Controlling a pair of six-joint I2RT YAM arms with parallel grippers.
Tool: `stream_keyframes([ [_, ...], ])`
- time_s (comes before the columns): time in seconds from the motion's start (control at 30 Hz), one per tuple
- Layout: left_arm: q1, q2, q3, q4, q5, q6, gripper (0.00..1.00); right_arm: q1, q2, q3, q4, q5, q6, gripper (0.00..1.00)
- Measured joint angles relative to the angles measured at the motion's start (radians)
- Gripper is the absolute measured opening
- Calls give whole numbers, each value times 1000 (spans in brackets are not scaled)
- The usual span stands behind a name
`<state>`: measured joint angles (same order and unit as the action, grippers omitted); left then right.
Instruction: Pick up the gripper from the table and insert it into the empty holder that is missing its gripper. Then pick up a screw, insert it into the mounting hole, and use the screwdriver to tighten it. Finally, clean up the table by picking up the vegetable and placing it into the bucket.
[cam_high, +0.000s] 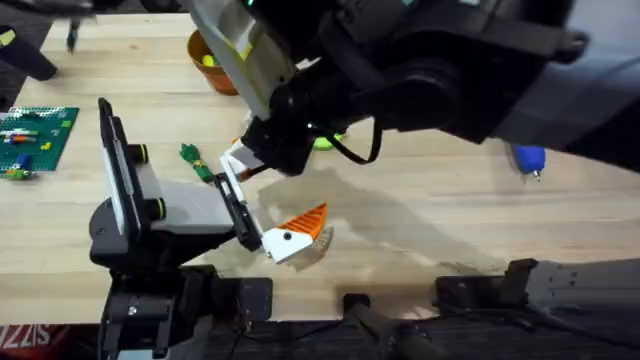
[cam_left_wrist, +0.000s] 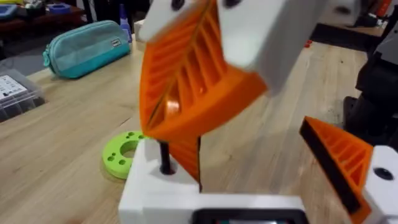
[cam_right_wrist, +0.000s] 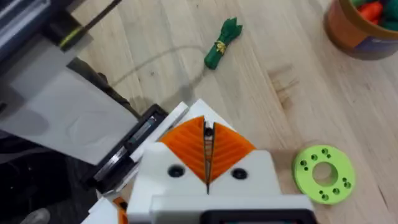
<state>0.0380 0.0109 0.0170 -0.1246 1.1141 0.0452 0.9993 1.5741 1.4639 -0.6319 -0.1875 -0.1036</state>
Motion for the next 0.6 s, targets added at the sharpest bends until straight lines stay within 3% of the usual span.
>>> stream_keyframes([
  [0.6,0,0,0,0,0,0,985,8,27,1,-15,0,2,34],
])
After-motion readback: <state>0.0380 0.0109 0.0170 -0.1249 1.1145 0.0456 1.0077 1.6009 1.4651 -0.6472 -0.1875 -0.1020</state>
